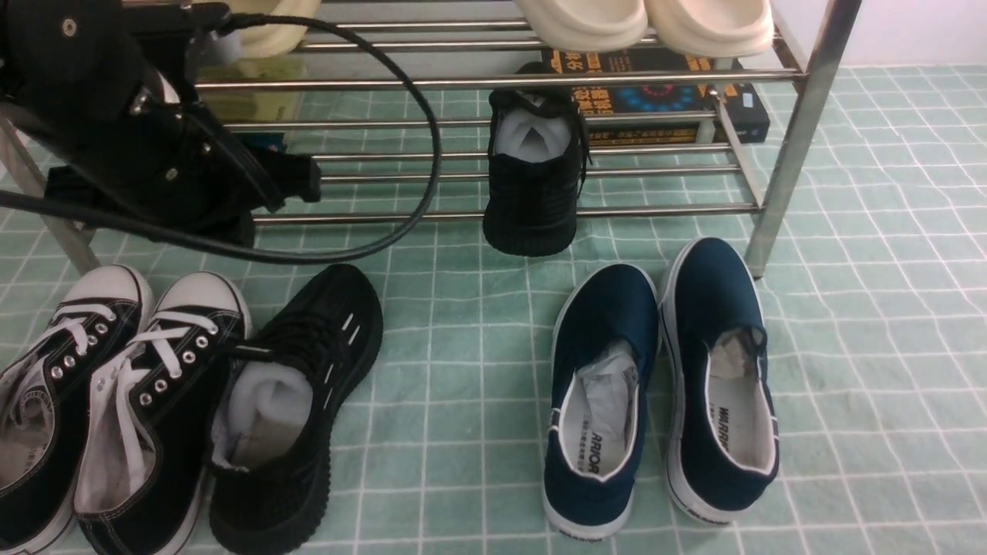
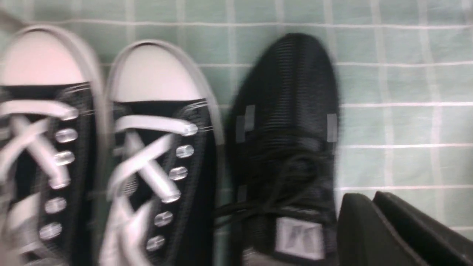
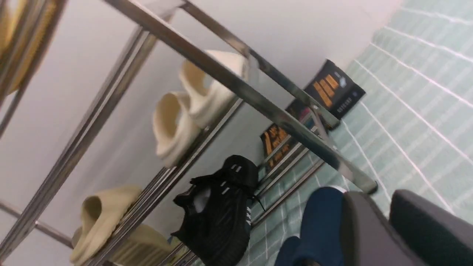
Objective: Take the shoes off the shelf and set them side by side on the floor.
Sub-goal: 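Reach toward the shoe rack and grasp a shoe on it with the right gripper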
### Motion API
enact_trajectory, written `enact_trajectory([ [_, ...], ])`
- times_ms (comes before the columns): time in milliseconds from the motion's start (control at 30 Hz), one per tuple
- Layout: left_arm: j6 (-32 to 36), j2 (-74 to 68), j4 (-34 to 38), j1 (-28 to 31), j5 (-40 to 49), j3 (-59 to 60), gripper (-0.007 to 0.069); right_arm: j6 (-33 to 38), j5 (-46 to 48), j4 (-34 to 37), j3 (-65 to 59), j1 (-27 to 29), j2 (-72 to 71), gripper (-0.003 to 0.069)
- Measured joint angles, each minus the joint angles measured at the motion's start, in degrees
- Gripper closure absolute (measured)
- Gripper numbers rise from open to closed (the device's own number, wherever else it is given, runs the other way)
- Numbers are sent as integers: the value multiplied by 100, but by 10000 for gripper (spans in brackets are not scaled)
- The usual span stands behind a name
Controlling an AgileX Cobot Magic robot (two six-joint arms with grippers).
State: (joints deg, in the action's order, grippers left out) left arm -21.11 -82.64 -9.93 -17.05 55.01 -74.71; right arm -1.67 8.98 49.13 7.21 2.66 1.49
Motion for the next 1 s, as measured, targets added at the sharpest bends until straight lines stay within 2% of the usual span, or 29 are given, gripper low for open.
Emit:
enact_trajectory([
  [33,14,-7,-55,220,78,0,587,327,303,-6,412,0,317,626],
  [100,19,-28,-81,590,176,0,602,699,843,-6,1019,0,815,665],
  [167,26,-34,-55,1043,339,0,609,1024,1658,-89,1719,0,1525,669],
  [200,59,-34,-16,1327,444,0,610,1251,2371,-154,2227,0,2153,664],
  [333,244,-34,181,1897,748,0,610,1759,3799,-202,3217,0,3864,657],
  [400,326,-34,248,1978,828,0,610,1996,4212,-128,3481,0,4592,657],
  [467,427,-34,350,2012,889,0,610,2743,4853,338,4101,-129,5876,657],
  [500,439,-34,368,2012,889,0,610,2895,5020,454,4242,-217,6235,657],
  [600,444,-34,389,2012,896,0,609,3286,5403,814,5123,-943,7454,656],
  [633,444,-34,389,2012,901,0,609,3286,5403,814,5188,-993,7454,656],
  [667,444,-34,389,2012,917,0,608,3180,5493,734,5841,-1403,8131,656],
  [700,444,-34,389,2012,917,0,608,3151,5493,712,5919,-1443,8131,655],
  [767,451,-34,389,2012,932,0,607,2433,5558,206,6992,-1866,8944,649],
  [800,451,-34,389,2012,932,0,607,2361,5557,151,7074,-1893,9058,648],
  [1000,468,-34,389,2012,951,0,601,-136,5557,-2188,9239,-2750,10345,589],
])
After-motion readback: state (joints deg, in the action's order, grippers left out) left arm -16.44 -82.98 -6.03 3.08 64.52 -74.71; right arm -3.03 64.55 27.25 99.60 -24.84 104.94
